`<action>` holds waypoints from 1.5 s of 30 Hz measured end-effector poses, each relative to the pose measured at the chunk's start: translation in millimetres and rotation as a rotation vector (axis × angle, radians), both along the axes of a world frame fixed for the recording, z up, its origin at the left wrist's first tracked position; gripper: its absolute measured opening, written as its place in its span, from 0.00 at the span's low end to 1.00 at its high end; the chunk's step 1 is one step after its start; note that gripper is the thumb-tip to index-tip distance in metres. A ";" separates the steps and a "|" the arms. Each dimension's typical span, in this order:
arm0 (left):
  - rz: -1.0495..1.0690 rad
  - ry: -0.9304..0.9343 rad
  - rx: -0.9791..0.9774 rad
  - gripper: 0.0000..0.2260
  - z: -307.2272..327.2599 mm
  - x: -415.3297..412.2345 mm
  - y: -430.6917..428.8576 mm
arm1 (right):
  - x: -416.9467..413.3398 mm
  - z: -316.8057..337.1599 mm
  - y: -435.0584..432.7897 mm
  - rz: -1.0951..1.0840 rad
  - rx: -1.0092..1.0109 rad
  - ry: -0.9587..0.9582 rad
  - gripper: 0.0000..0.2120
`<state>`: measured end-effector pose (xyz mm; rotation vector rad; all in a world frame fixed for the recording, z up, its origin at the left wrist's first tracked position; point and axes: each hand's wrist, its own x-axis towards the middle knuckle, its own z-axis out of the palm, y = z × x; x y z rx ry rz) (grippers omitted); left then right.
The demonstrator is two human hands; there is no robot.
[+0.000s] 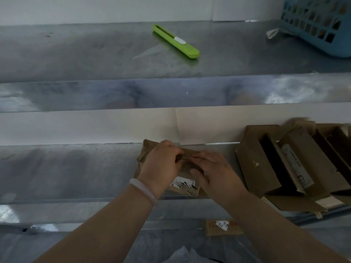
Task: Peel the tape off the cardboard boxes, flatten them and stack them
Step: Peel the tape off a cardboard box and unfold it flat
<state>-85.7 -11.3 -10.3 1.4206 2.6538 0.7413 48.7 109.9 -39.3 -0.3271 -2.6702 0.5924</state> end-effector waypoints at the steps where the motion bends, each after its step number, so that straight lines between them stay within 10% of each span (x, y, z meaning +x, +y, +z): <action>1: -0.003 0.006 -0.014 0.10 1.5 -3.1 1.4 | 1.8 -0.9 -1.2 0.004 0.021 -0.027 0.20; 16: 0.367 -0.190 0.383 0.07 11.2 -35.2 -40.5 | 3.9 -3.5 -1.9 -0.040 0.080 -0.072 0.25; 22: 0.042 0.200 0.201 0.10 -5.1 -24.6 -34.2 | -1.0 3.5 -8.2 -0.058 0.166 -0.071 0.23; 38: 0.122 -0.031 0.203 0.16 -1.8 -26.1 -33.7 | -19.9 -2.7 -18.8 -0.059 0.214 -0.030 0.19; 45: 0.164 0.191 0.098 0.19 -8.8 -33.8 -43.8 | -20.4 -3.4 -20.2 -0.070 0.223 -0.015 0.19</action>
